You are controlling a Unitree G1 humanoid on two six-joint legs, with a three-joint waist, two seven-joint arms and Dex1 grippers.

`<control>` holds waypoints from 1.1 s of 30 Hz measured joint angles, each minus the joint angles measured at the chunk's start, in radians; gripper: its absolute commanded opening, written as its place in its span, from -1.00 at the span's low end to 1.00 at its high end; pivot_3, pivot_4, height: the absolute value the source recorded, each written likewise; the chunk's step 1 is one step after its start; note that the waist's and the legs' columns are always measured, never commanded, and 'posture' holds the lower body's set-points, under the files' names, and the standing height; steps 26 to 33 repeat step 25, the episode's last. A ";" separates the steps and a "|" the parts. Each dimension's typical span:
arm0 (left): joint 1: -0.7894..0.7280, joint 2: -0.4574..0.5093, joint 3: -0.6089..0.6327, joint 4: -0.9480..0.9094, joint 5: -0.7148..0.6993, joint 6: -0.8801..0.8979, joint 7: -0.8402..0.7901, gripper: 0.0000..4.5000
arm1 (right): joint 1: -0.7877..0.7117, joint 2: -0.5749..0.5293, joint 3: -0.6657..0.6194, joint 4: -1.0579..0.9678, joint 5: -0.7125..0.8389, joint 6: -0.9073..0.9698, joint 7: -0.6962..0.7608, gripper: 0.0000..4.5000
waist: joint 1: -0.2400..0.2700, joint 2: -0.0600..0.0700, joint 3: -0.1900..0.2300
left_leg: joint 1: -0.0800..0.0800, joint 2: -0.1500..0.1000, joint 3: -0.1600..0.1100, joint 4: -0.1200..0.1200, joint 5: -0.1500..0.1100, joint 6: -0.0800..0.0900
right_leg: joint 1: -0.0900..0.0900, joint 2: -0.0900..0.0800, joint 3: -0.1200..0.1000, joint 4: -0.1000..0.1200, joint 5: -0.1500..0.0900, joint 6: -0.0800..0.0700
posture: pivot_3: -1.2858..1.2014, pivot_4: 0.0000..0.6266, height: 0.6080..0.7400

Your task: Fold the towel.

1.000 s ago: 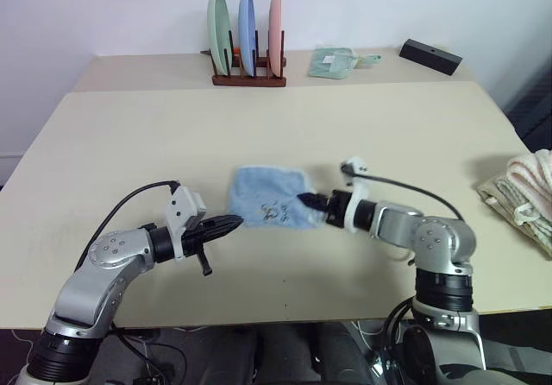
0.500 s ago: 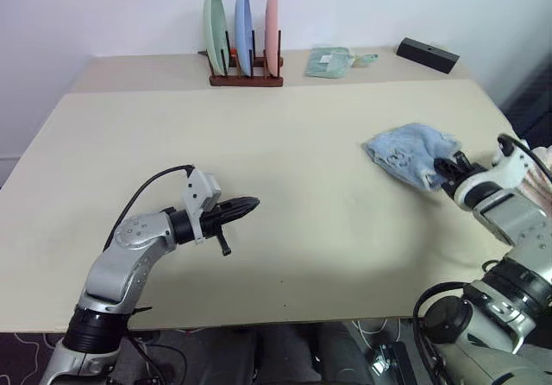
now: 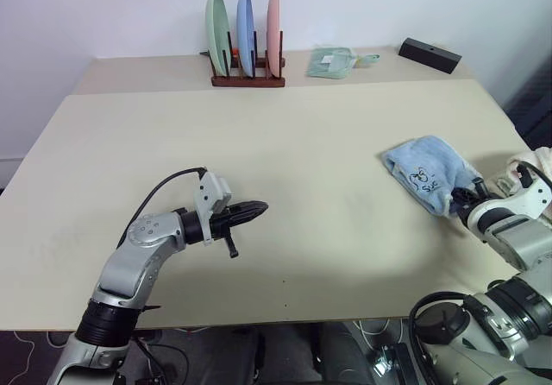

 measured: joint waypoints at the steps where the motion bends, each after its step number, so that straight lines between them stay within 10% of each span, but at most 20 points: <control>1: -0.002 0.001 0.001 0.002 0.003 -0.004 -0.001 -1.00 | 0.021 -0.032 0.042 -0.013 -0.013 -0.014 0.019 0.32 | 0.000 0.000 0.000 | 0.000 0.000 0.000 0.000 0.000 0.000 | 0.000 0.000 0.000 0.000 0.000 0.000 | 0.03 -0.52 0.71; 3: -0.011 0.001 0.003 0.021 0.005 -0.006 0.002 -1.00 | 0.059 -0.109 0.134 -0.049 -0.061 -0.084 0.061 0.73 | -0.001 0.001 0.000 | 0.000 0.000 0.001 0.000 0.000 0.000 | 0.000 0.000 0.000 0.000 0.000 0.000 | 0.03 -0.52 0.71; 15: -0.015 0.007 0.183 0.156 0.093 -0.124 0.212 -1.00 | 0.240 -0.473 0.681 -0.132 -0.294 -0.597 0.600 0.73 | -0.001 -0.001 0.000 | 0.001 0.001 0.000 0.000 0.001 -0.002 | 0.001 0.001 -0.001 -0.001 0.000 0.000 | 0.03 -0.52 0.71; 25: 0.202 0.048 0.265 0.008 0.111 -0.150 0.271 -1.00 | 0.200 -0.426 0.993 0.016 -0.381 -0.899 0.971 0.73 | 0.009 -0.003 0.001 | 0.001 0.000 -0.001 0.001 0.002 -0.004 | 0.002 0.000 -0.002 -0.002 0.000 0.000 | 0.03 -0.52 0.71; 33: 0.202 0.048 0.265 0.008 0.111 -0.150 0.271 -1.00 | 0.200 -0.426 0.993 0.016 -0.381 -0.899 0.971 0.73 | 0.009 -0.003 0.001 | 0.001 0.000 -0.001 0.001 0.002 -0.004 | 0.002 0.000 -0.002 -0.002 0.000 0.000 | 0.03 -0.52 0.71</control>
